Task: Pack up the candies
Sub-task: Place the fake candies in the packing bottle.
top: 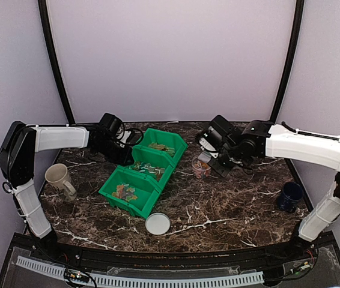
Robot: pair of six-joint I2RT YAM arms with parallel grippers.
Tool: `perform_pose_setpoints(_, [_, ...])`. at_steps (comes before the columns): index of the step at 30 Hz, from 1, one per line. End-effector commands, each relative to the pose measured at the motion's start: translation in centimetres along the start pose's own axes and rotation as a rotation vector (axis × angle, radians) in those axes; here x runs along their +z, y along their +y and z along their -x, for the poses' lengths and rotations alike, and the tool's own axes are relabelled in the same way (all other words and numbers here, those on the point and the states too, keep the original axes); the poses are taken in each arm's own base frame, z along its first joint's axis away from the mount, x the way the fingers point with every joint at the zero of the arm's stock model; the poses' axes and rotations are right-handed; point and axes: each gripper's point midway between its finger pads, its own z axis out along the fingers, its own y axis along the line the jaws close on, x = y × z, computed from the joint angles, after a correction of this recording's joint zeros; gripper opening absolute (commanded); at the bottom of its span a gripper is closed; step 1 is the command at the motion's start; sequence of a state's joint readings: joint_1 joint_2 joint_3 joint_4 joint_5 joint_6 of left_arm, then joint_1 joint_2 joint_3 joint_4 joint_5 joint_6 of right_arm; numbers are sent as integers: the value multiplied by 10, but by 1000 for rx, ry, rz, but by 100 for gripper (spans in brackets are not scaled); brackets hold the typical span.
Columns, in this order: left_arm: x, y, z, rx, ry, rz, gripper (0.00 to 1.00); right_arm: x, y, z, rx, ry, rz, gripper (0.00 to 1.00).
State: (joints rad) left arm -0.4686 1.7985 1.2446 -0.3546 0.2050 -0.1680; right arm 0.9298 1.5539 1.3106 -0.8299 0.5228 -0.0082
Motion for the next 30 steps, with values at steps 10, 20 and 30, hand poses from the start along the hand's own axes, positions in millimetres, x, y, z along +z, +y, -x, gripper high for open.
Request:
perform_pose_setpoints(10, [-31, -27, 43, 28, -126, -107, 0, -58, 53, 96, -173, -451, 70, 0])
perform_pose_setpoints(20, [-32, -25, 43, 29, -125, -92, 0, -44, 88, 90, -332, -268, 188, 0])
perform_pose_setpoints(30, [-29, -28, 41, 28, -115, -97, 0, -32, 103, 96, -451, -112, 179, 0])
